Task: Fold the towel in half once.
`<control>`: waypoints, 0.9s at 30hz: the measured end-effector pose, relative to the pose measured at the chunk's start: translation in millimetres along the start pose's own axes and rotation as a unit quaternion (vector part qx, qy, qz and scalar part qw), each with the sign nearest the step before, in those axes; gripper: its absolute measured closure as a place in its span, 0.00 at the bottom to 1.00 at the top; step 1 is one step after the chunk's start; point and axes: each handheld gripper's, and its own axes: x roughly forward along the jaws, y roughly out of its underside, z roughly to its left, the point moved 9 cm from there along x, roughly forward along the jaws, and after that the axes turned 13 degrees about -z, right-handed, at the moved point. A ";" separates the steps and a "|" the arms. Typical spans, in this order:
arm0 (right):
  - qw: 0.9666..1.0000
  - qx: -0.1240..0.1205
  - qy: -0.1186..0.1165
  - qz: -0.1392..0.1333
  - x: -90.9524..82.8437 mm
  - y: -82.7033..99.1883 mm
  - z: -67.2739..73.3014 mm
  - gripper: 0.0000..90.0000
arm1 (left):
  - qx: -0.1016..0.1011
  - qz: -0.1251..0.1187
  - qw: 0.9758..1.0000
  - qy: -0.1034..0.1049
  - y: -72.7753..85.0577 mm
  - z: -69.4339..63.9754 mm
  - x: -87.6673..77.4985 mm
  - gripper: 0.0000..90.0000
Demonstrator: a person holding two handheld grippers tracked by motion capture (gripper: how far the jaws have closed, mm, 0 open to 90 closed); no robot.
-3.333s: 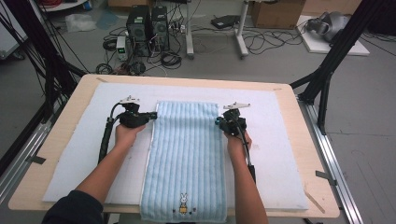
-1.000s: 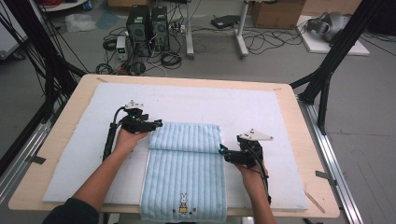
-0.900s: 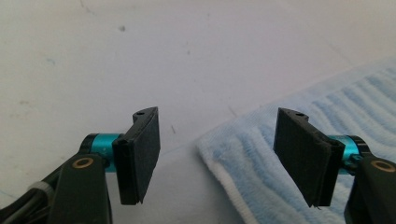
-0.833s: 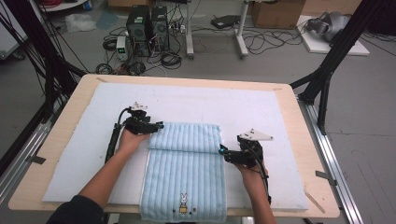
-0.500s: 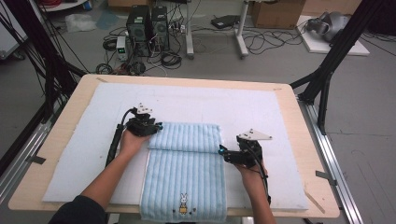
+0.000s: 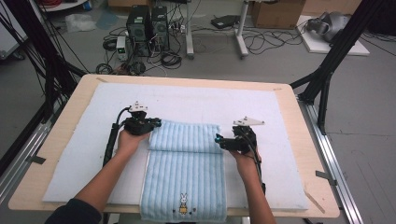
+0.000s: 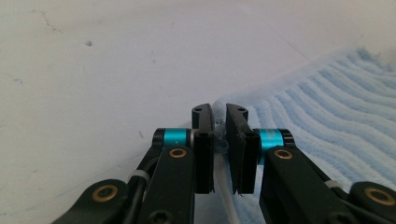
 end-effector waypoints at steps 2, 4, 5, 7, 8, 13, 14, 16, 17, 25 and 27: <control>1.000 -0.007 -0.004 0.022 14.8 -0.7 -2.2 0.36 | -0.002 -0.001 1.000 0.004 -1.2 -0.9 -1.2 0.90; 0.999 -0.004 -0.002 0.046 28.6 0.3 -4.2 0.40 | -0.005 0.001 1.000 0.006 -1.0 -1.5 -1.9 0.90; 0.999 -0.001 0.004 0.054 35.3 0.4 -6.0 0.41 | -0.004 0.003 1.000 0.007 -0.8 -1.5 -2.5 0.90; 0.998 0.005 0.011 0.059 47.1 -1.1 -6.6 0.46 | -0.010 -0.001 1.000 0.010 -1.8 -3.0 -3.0 0.90; 0.998 0.003 0.013 0.062 50.3 -1.2 -7.0 0.47 | -0.012 -0.002 1.000 0.012 -2.2 -3.5 -3.3 0.90; 0.996 -0.009 0.022 0.082 63.1 5.8 -5.9 0.61 | -0.019 -0.007 1.000 0.019 -4.5 -6.8 -5.2 0.90; 0.996 -0.012 0.025 0.082 62.5 5.5 -6.2 0.68 | -0.019 -0.006 1.000 0.021 -4.9 -7.0 -5.9 0.90; 0.996 -0.021 0.015 0.085 60.8 4.9 -5.0 0.86 | -0.022 -0.011 0.999 0.023 -6.9 -7.8 -7.7 0.90; 0.995 -0.041 0.019 0.089 59.1 4.2 -4.8 0.90 | -0.024 -0.014 0.999 0.025 -7.8 -8.3 -8.6 0.90; 0.997 -0.062 0.013 0.040 34.8 -12.5 1.6 0.91 | -0.049 -0.044 0.997 0.045 -17.9 -13.0 -31.1 0.90; 0.998 -0.062 0.005 0.026 23.6 -15.0 4.9 0.91 | -0.052 -0.045 0.996 0.053 -18.1 -17.1 -38.4 0.90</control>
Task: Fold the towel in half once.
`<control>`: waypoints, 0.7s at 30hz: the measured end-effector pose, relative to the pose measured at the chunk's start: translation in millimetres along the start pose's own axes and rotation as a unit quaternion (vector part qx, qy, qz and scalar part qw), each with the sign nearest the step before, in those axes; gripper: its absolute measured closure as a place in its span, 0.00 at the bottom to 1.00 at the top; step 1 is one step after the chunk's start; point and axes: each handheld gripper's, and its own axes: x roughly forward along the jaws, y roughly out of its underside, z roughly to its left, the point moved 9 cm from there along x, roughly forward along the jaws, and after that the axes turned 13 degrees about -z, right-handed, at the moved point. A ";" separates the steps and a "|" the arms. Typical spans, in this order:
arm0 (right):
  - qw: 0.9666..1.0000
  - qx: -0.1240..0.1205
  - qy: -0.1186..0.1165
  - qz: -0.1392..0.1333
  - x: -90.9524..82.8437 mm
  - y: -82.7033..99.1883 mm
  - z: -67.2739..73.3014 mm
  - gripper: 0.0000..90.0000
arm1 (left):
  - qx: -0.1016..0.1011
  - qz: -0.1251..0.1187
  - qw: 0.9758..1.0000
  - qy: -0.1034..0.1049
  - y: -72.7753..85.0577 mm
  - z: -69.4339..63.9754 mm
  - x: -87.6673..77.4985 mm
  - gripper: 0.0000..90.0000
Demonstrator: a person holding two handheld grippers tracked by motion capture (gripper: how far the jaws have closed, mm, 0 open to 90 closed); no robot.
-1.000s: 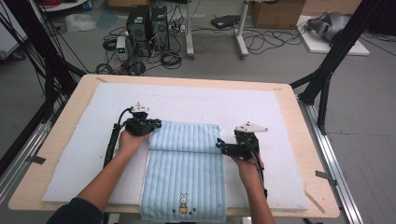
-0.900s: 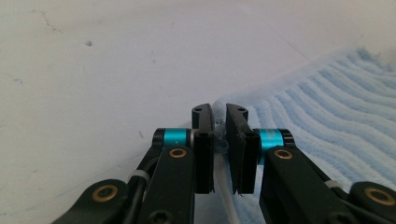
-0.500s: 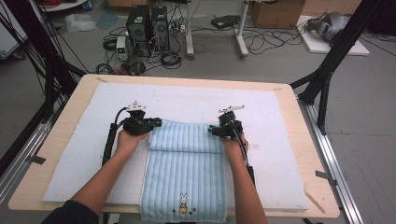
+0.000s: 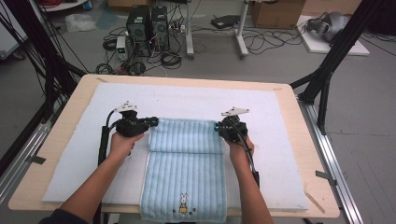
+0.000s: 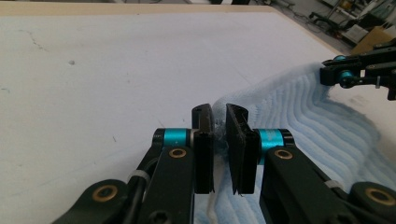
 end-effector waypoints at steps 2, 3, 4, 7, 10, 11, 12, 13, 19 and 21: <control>1.000 -0.004 -0.007 -0.014 -12.1 -2.6 3.8 0.91 | -0.002 -0.010 1.000 0.010 -1.4 -6.7 -8.0 0.90; 1.000 -0.004 -0.010 -0.026 -19.7 -4.6 6.5 0.91 | -0.006 -0.012 1.000 0.014 -1.6 -10.3 -11.8 0.90; 0.999 -0.004 -0.013 -0.030 -25.9 -5.0 8.8 0.91 | -0.004 -0.016 1.000 0.017 -1.8 -12.2 -14.6 0.90; 0.999 -0.013 -0.018 -0.040 -42.2 -3.4 16.7 0.91 | -0.011 -0.023 0.999 0.028 0.8 -22.0 -25.3 0.90; 0.999 -0.020 -0.021 -0.044 -57.8 4.1 26.7 0.91 | -0.010 -0.018 0.999 0.037 8.2 -30.2 -34.5 0.90; 0.999 -0.019 -0.025 -0.043 -62.5 7.7 30.2 0.91 | -0.005 -0.013 0.999 0.037 12.5 -32.7 -38.1 0.90; 0.999 -0.018 -0.029 -0.042 -67.8 12.5 34.5 0.91 | -0.002 -0.010 0.999 0.038 15.4 -34.0 -40.2 0.90; 0.999 -0.018 -0.032 -0.041 -70.5 15.4 36.8 0.91 | -0.002 -0.007 0.999 0.040 19.7 -36.1 -42.9 0.90; 0.998 -0.020 -0.050 -0.029 -87.5 32.3 51.9 0.91 | 0.004 0.024 0.999 0.045 46.2 -44.1 -55.9 0.90; 0.998 -0.021 -0.053 -0.025 -91.2 36.3 54.9 0.91 | 0.003 0.035 0.998 0.049 53.4 -47.6 -59.5 0.89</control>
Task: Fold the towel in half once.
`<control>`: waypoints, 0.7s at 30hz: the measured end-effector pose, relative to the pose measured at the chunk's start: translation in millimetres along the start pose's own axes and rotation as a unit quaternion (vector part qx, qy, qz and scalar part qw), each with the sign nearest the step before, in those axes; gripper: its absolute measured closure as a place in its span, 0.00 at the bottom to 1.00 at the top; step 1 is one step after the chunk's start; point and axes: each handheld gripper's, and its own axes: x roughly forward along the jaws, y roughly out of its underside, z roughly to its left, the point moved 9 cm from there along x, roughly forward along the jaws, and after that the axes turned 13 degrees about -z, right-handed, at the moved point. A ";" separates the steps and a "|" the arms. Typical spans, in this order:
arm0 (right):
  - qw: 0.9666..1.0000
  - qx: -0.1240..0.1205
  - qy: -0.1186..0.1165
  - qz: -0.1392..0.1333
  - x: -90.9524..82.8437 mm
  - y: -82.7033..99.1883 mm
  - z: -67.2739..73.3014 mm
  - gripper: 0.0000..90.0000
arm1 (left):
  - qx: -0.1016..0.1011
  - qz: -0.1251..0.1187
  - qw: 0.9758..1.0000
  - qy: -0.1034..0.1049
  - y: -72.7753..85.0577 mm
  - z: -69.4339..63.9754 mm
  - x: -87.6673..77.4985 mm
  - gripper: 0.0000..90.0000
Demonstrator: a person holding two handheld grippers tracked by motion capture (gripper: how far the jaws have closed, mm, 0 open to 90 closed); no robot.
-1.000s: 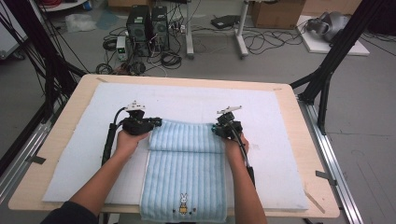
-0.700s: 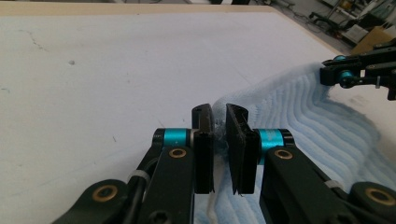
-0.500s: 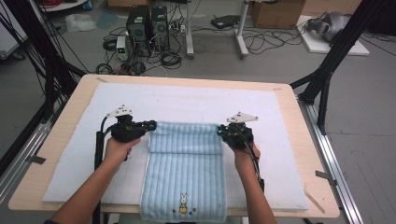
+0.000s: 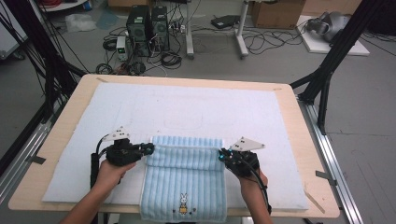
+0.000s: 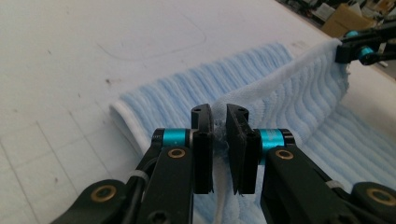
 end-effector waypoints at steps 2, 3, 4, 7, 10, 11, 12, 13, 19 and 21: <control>1.000 0.003 -0.003 0.003 -3.1 3.6 3.0 0.91 | 0.005 0.008 1.000 0.003 5.6 -3.6 -2.4 0.89; 1.000 0.004 -0.004 0.004 -4.4 5.1 4.1 0.91 | 0.006 0.010 1.000 0.004 7.6 -5.5 -3.4 0.89; 1.000 0.004 -0.003 0.006 -5.8 6.8 4.7 0.91 | 0.007 0.013 1.000 0.007 9.4 -6.8 -4.6 0.89; 1.000 0.007 -0.007 0.011 -10.2 12.0 7.3 0.91 | 0.004 0.020 1.000 0.011 15.5 -10.2 -6.4 0.89; 1.000 0.008 -0.009 0.026 -14.8 21.2 8.5 0.90 | 0.002 0.038 0.999 0.021 24.3 -14.1 -6.8 0.86; 0.999 0.005 -0.009 0.030 -16.0 23.6 8.3 0.89 | -0.001 0.039 0.999 0.022 25.0 -14.6 -6.7 0.83; 0.999 0.009 -0.007 0.033 -18.0 26.2 7.9 0.87 | -0.002 0.034 0.999 0.016 23.5 -13.5 -6.4 0.77; 0.999 0.014 -0.008 0.029 -19.4 27.1 6.3 0.85 | -0.003 0.028 1.000 0.010 20.3 -11.1 -6.7 0.70; 0.998 0.061 0.025 -0.015 -23.1 12.8 -17.0 0.68 | -0.011 -0.014 0.999 -0.031 -6.1 14.5 -7.4 0.56; 0.997 0.071 0.031 -0.013 -17.0 11.1 -23.6 0.68 | -0.020 -0.016 0.999 -0.042 -10.4 25.1 -4.5 0.56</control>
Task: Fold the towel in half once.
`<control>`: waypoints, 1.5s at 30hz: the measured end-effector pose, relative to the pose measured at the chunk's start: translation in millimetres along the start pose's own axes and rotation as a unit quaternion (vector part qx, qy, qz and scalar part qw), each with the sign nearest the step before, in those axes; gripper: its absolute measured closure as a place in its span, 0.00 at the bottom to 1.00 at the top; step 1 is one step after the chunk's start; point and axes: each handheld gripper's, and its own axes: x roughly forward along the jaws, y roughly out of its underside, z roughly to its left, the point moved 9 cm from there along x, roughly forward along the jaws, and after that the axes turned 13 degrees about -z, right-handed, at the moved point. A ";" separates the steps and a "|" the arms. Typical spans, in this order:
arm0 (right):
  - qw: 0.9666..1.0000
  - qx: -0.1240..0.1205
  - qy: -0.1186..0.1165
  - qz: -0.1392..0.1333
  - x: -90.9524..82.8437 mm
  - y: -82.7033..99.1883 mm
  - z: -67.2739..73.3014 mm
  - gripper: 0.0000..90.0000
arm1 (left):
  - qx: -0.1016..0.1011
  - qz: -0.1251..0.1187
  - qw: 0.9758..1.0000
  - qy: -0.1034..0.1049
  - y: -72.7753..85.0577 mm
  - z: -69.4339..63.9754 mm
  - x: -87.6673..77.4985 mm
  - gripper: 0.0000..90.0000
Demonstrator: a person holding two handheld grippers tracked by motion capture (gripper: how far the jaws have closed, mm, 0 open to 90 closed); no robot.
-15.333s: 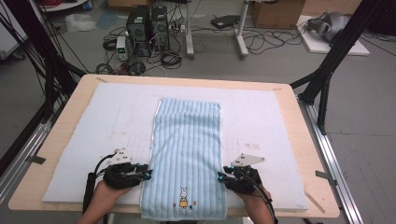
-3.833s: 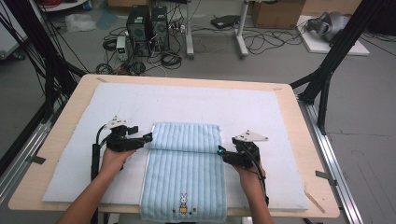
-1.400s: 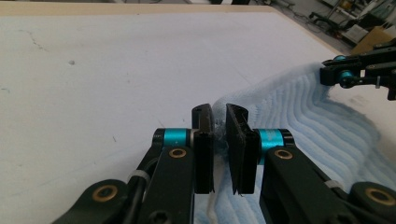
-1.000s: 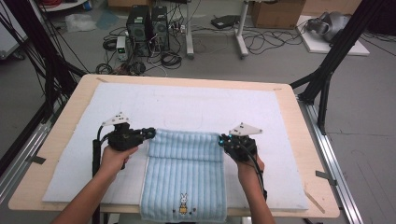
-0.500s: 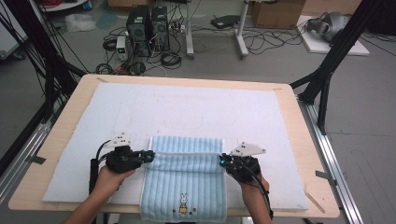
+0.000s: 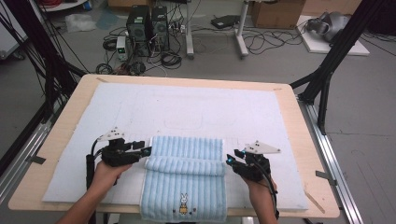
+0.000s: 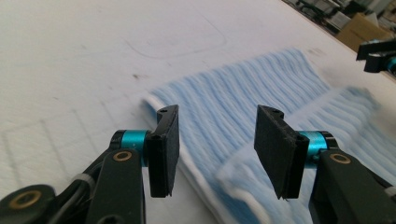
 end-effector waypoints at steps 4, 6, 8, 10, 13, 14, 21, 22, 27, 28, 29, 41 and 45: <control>1.000 0.026 -0.007 0.013 27.1 2.1 -5.3 0.69 | -0.015 0.002 1.000 -0.019 -2.0 14.5 10.4 0.58; 0.999 0.031 -0.010 0.026 39.5 5.4 -4.9 0.70 | -0.021 -0.004 1.000 -0.023 -2.8 16.3 12.6 0.59; 0.998 0.028 -0.010 0.051 51.3 11.9 -4.8 0.84 | -0.021 -0.002 1.000 -0.023 -2.3 16.5 13.0 0.59; 0.998 0.002 -0.006 0.057 55.3 13.7 -5.4 0.95 | -0.018 0.000 1.000 -0.024 -1.9 16.8 12.5 0.59; 0.999 -0.016 0.004 0.039 56.0 7.7 -5.7 0.97 | -0.016 -0.003 1.000 -0.026 -2.5 17.9 12.4 0.59; 0.999 -0.022 0.008 0.034 56.6 5.7 -6.8 0.97 | -0.016 -0.003 0.999 -0.027 -2.2 18.3 13.0 0.60; 0.998 -0.014 0.036 0.046 63.8 9.8 -13.2 0.79 | -0.012 0.011 0.999 -0.041 3.5 21.8 21.2 0.60; 0.998 -0.008 0.041 0.038 62.5 8.6 -14.5 0.71 | -0.012 0.015 0.999 -0.045 4.8 22.5 23.2 0.59; 0.998 0.021 0.059 0.031 60.6 9.2 -22.9 0.44 | 0.015 0.044 0.998 -0.051 14.0 22.0 31.8 0.61; 0.998 0.023 0.055 0.035 61.3 10.5 -21.7 0.41 | 0.020 0.049 0.997 -0.051 16.0 21.4 33.7 0.62; 0.998 0.021 0.048 0.038 62.7 11.6 -19.6 0.38 | 0.030 0.054 0.997 -0.051 18.2 20.8 35.7 0.66; 0.996 -0.021 0.022 0.078 69.5 22.5 -4.4 0.13 | 0.103 0.069 0.989 -0.076 24.7 12.1 42.5 0.59; 0.996 -0.031 -0.003 0.079 65.5 18.3 3.6 0.52 | 0.107 0.070 0.990 -0.054 25.6 7.5 43.2 0.85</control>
